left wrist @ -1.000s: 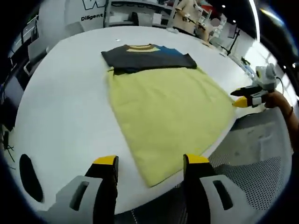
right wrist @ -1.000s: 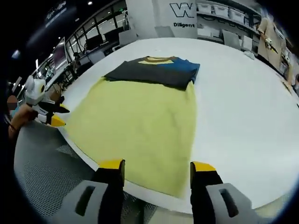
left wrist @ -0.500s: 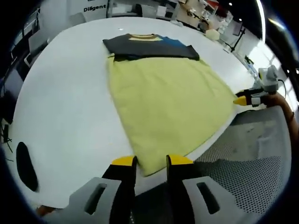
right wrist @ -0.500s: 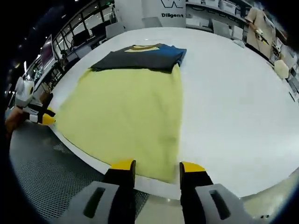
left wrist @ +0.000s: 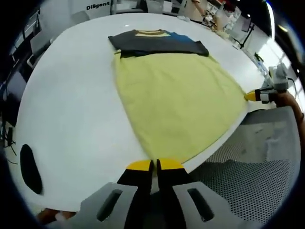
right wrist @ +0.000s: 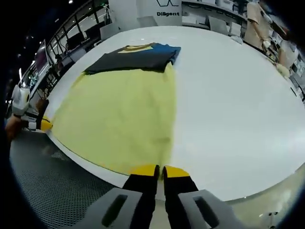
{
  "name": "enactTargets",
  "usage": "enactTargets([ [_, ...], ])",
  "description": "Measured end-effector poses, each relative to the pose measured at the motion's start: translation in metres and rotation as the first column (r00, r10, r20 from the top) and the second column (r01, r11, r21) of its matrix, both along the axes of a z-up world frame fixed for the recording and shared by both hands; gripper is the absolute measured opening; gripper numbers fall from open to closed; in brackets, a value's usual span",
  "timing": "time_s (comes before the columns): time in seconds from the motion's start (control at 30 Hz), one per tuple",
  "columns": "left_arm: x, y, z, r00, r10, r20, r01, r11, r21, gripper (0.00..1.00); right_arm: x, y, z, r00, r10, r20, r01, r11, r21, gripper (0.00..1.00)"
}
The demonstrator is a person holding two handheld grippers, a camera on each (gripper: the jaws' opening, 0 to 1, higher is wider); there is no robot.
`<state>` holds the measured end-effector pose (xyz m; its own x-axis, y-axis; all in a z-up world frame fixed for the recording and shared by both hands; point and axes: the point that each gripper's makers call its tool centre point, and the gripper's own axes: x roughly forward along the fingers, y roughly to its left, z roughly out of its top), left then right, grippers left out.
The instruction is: Fold the garment on the visible template until the final outline fits inside the template.
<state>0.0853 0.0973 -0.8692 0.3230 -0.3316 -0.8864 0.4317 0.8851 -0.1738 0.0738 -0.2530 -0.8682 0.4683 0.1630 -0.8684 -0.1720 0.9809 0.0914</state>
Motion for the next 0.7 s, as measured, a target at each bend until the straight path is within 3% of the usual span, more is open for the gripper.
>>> enactTargets([
  [0.7, -0.012, 0.008, 0.001, 0.996, -0.079, -0.035, 0.081, 0.996, 0.039, 0.02, -0.018, 0.006, 0.009, 0.996, 0.07, -0.053, -0.073, 0.996, -0.05, 0.0],
])
